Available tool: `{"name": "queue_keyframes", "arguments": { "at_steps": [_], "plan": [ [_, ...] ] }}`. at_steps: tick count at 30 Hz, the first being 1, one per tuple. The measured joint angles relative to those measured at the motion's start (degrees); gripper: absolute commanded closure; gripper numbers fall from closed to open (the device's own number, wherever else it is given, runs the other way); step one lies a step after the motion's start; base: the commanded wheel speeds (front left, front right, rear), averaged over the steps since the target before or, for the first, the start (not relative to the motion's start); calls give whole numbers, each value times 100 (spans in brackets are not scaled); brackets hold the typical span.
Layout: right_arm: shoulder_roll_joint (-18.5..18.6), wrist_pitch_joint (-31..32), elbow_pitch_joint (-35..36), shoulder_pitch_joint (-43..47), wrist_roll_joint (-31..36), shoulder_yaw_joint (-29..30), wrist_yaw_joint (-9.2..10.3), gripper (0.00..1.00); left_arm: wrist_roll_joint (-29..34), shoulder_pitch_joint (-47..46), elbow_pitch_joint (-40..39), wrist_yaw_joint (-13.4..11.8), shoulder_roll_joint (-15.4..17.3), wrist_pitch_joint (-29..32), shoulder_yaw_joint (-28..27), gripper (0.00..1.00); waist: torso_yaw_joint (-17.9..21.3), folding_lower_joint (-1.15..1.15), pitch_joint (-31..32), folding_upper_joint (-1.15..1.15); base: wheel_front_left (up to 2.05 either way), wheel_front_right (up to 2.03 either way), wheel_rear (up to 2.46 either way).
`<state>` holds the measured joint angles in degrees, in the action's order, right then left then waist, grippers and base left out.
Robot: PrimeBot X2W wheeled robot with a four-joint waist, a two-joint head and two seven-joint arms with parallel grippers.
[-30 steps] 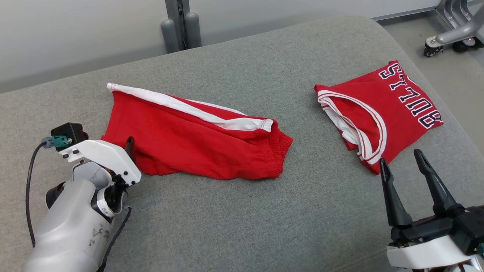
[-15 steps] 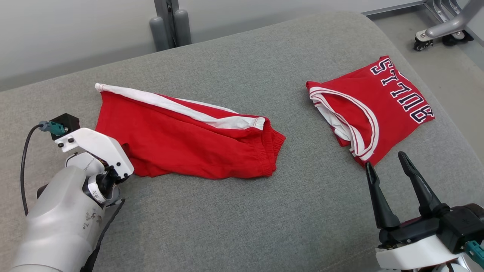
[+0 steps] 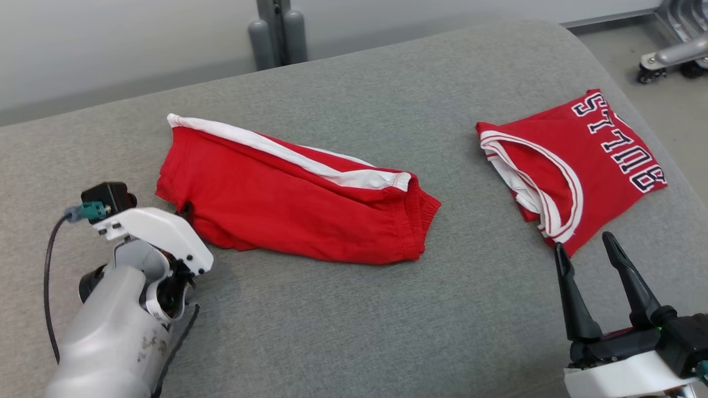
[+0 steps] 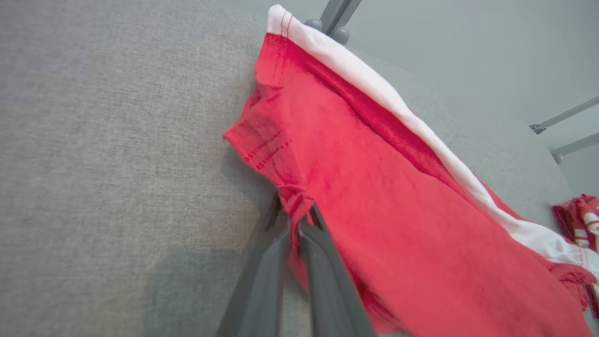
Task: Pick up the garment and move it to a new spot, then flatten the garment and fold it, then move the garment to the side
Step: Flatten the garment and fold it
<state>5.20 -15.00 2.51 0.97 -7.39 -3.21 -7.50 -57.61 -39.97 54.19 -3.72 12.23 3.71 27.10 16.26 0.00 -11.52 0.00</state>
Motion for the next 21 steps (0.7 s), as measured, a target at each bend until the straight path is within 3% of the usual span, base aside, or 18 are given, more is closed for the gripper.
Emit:
{"name": "queue_keyframes", "arguments": {
  "at_steps": [7,11,14,18,21],
  "plan": [
    [51,0,40,142,-1,88,0,0,-51,1187,-1235,-121,-32,-820,-125,100,-626,0,155,0,0,0,0],
    [98,0,55,167,-8,89,0,0,-107,2123,-2306,-516,-96,-1150,-189,100,-995,0,232,0,0,0,0],
    [148,0,44,170,-37,76,0,0,-45,2827,-3136,-955,-91,-1435,-223,100,-1245,0,264,0,0,0,0],
    [208,0,26,195,-58,49,0,0,7,3521,-4033,-1263,-127,-1506,-142,100,-1504,0,266,0,0,0,0],
    [229,0,9,193,-58,12,0,0,178,3732,-4275,-1492,-47,-1500,-15,100,-1610,0,246,0,0,0,0]
  ]
}}
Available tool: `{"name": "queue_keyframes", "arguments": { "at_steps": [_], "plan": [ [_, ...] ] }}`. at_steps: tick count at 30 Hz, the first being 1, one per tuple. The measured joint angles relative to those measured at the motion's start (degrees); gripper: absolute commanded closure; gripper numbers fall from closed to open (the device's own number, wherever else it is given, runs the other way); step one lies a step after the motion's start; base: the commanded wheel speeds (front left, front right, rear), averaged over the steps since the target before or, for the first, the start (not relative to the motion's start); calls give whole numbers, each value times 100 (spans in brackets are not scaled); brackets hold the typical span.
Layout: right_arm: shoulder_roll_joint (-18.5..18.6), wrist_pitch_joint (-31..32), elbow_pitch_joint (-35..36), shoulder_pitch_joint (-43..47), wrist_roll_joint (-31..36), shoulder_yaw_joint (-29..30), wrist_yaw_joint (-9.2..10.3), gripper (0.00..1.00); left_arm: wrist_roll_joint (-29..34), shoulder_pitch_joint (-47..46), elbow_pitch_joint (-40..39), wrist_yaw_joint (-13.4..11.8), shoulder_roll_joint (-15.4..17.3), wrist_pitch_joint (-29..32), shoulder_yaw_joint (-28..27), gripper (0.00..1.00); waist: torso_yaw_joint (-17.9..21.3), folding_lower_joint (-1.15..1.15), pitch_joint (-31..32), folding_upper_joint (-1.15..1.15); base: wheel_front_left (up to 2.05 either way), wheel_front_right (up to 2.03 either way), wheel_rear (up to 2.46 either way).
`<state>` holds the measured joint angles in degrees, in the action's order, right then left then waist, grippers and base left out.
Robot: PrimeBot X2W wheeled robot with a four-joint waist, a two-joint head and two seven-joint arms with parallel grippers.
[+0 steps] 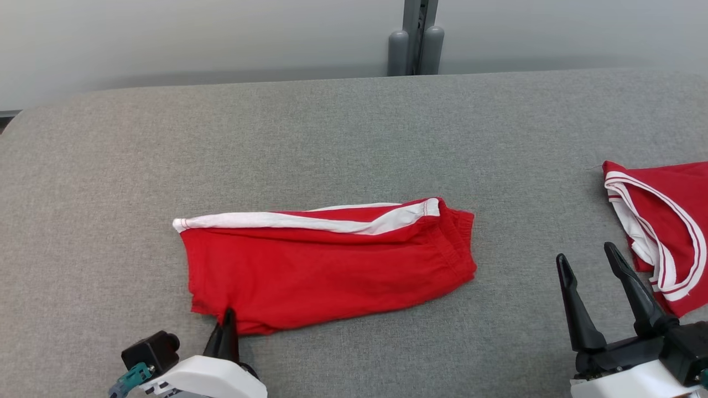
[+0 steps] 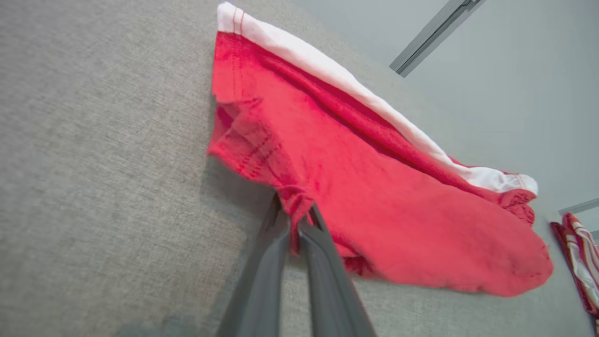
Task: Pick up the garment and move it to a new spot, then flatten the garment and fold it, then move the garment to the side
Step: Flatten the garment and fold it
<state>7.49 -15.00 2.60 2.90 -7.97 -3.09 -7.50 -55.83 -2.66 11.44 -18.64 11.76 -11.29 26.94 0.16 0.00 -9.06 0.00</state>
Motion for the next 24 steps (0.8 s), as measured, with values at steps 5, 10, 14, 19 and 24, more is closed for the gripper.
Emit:
{"name": "queue_keyframes", "arguments": {
  "at_steps": [5,10,14,19,24],
  "plan": [
    [59,0,-48,-46,-16,-43,0,0,417,23,-246,-146,105,-233,5,0,-7,0,2,0,0,0,0],
    [47,0,-207,-196,-108,-230,0,0,1535,389,-587,-427,276,-358,-212,0,22,0,56,0,0,0,0],
    [-29,93,-660,-567,-280,-568,0,0,2853,860,-1258,-571,123,-369,-812,0,-14,0,62,0,0,0,0],
    [-210,808,-1212,-1071,-407,-759,0,0,3595,1232,-1671,-416,-294,-369,-1343,0,-136,0,55,0,0,0,0],
    [-426,1675,-2210,-1806,-336,-671,0,0,4241,1313,-1789,160,-680,-369,-1807,0,-356,0,10,0,0,0,0]
  ]
}}
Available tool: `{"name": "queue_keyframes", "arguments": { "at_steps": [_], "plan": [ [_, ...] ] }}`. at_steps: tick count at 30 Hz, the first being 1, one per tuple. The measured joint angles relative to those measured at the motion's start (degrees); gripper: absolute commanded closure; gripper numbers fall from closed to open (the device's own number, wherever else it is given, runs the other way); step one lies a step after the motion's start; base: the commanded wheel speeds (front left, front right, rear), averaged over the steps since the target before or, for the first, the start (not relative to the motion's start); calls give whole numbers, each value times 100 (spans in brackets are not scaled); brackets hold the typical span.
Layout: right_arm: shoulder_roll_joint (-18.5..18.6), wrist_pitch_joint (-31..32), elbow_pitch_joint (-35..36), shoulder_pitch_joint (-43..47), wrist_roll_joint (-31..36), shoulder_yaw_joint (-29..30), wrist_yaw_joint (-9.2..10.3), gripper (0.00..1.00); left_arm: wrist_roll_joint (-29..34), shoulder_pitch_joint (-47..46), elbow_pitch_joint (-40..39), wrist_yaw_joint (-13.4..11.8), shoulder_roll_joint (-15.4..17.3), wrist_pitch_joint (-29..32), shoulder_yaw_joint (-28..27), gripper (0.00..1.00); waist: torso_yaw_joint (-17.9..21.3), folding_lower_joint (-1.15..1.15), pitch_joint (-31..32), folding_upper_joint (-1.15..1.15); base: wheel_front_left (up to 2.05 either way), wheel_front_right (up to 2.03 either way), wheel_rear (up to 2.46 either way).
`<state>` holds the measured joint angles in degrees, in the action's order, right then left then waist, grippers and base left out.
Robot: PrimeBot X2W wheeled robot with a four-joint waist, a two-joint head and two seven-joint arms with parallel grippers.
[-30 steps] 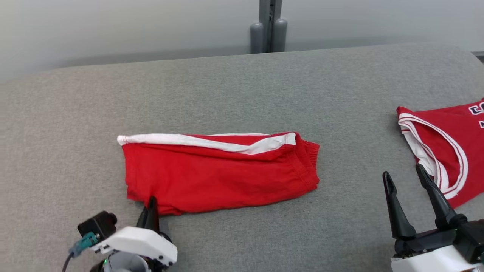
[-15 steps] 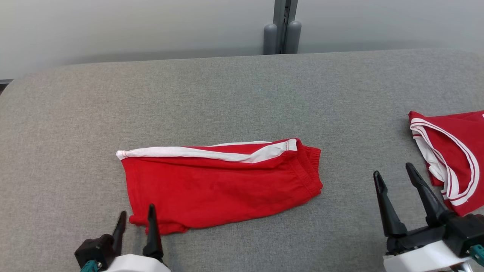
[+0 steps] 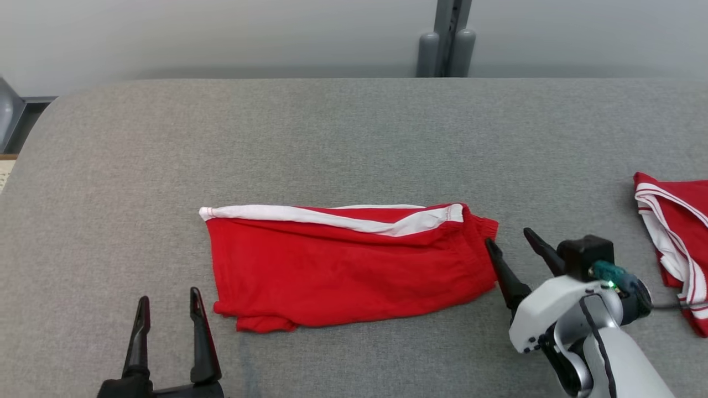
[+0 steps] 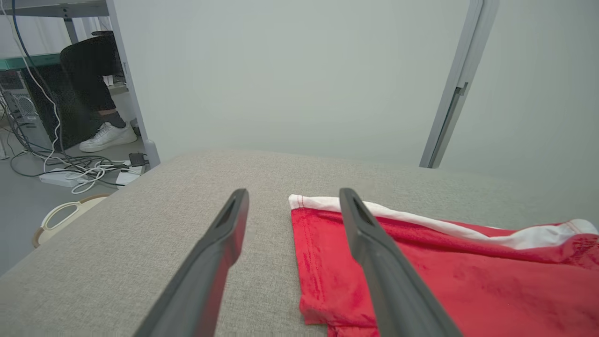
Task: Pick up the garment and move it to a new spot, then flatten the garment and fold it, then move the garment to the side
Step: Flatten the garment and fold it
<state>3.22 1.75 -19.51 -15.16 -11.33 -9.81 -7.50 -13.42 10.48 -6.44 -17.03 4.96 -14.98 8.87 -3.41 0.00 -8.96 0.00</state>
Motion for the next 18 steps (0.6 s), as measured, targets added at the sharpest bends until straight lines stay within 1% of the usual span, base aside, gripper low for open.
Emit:
{"name": "queue_keyframes", "arguments": {
  "at_steps": [4,7,11,14,18],
  "plan": [
    [-23,332,-635,-332,278,179,0,0,132,99,183,276,-134,0,-205,0,-134,0,-25,0,0,0,0],
    [-29,439,-946,-479,89,134,1,0,177,98,257,390,-190,0,-331,0,-228,0,-37,0,0,0,0],
    [-47,482,-1181,-542,-129,1,0,0,224,97,305,443,-199,0,-420,0,-295,0,-35,0,0,0,0],
    [-47,532,-1368,-556,-294,-42,0,0,179,98,314,436,-204,0,-425,0,-318,0,-11,0,0,0,0],
    [-49,635,-1657,-583,-349,-21,0,0,110,98,311,402,-209,-1,-353,0,-324,0,-13,0,0,0,0]
  ]
}}
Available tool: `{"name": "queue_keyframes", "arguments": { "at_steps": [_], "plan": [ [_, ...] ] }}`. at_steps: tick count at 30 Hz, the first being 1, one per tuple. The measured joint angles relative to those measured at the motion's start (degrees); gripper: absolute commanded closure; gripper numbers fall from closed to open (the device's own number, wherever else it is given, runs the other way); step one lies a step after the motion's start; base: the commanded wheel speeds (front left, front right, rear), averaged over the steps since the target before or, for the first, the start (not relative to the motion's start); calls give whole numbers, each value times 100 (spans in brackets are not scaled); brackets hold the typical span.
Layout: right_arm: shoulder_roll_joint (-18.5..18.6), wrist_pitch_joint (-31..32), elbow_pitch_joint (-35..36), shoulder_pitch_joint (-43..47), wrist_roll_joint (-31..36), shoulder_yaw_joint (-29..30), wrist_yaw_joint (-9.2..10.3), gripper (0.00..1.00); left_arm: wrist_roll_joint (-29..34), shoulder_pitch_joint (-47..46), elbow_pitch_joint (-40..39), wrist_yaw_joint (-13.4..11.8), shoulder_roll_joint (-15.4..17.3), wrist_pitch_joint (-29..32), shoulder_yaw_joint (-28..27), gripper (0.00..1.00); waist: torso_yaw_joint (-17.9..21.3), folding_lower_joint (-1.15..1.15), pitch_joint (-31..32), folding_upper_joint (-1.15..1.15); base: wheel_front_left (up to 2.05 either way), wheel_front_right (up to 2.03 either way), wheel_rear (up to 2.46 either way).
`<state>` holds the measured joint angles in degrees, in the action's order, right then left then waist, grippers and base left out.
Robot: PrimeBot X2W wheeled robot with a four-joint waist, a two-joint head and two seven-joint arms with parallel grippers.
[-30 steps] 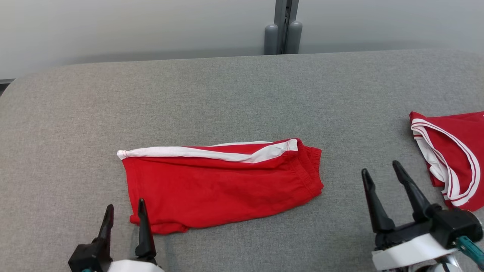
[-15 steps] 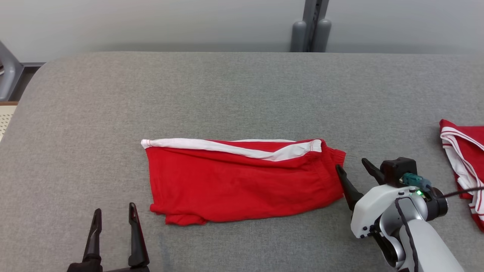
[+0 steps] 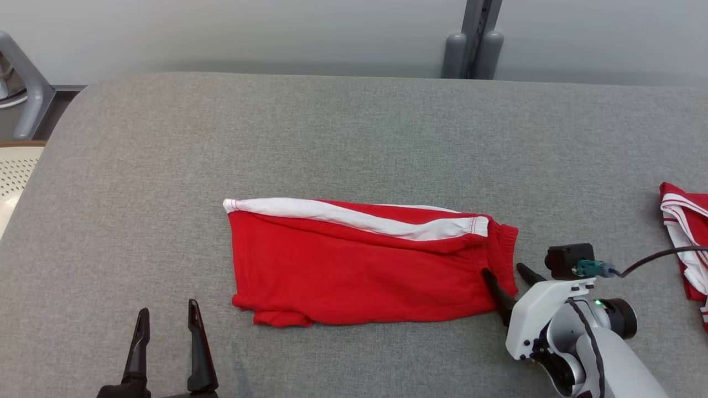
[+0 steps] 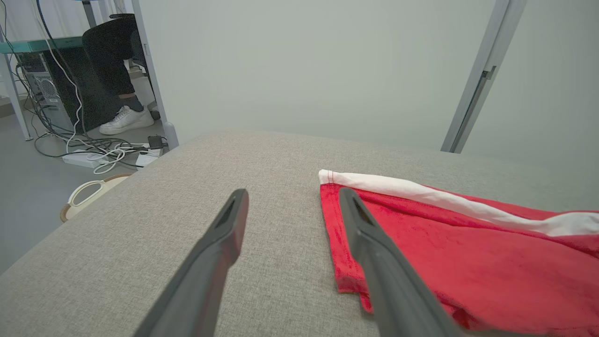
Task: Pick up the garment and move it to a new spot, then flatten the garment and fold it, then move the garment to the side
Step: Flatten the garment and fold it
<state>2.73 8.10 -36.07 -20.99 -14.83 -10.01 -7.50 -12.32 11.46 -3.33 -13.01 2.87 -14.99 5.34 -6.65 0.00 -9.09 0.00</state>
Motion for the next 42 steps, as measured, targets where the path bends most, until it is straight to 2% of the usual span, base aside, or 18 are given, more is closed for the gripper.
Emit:
{"name": "queue_keyframes", "arguments": {
  "at_steps": [4,7,8,9,10,17,19,21,27,29,32,37,39,42],
  "plan": [
    [8,54,-219,-92,-353,-73,0,0,-43,-1,0,-13,-2,0,35,0,-1,0,-19,0,0,0,0],
    [27,71,-337,-202,-831,-266,0,0,-69,-19,-1,-7,-1,1,53,0,2,0,-53,0,0,0,0],
    [43,73,-386,-268,-1247,-423,1,0,-78,-33,2,10,-2,1,70,0,12,0,-65,0,0,0,0],
    [44,71,-410,-303,-1457,-511,1,69,-90,-43,5,15,-2,1,80,0,19,0,-70,0,0,0,0],
    [43,60,-428,-331,-1672,-573,1,100,-91,-56,4,29,-3,0,86,0,29,0,-75,0,0,0,0],
    [20,71,-543,-455,-2856,-824,1,100,-115,-61,59,44,-4,0,98,0,182,0,-80,0,0,0,0],
    [162,215,-483,-452,-3152,-815,-1,100,-115,-60,68,63,-4,0,91,0,232,0,-68,0,0,0,0],
    [522,325,-386,-419,-3409,-716,0,100,-115,-57,79,65,-4,1,79,0,264,0,-50,0,0,0,0],
    [1963,505,-208,-181,-3829,-110,1,100,-137,-53,84,69,-4,0,51,0,277,0,-28,0,0,0,0],
    [2242,606,42,-117,-3967,73,1,100,-178,-40,86,67,-5,0,41,0,287,0,-26,0,0,0,0],
    [2452,814,700,34,-4242,232,1,100,-238,-14,109,60,-4,0,49,0,317,0,-32,0,0,0,0],
    [2360,1345,2154,310,-4464,5,1,100,-332,-10,164,42,-4,0,122,0,412,0,-28,0,0,0,0],
    [2114,1582,2586,394,-4344,-268,1,100,-333,-11,205,44,-7,0,145,0,447,0,-34,0,0,0,0],
    [1496,1824,2894,346,-4125,-684,1,100,-335,-25,244,63,-5,1,149,0,486,0,-63,0,0,0,0]
  ]
}}
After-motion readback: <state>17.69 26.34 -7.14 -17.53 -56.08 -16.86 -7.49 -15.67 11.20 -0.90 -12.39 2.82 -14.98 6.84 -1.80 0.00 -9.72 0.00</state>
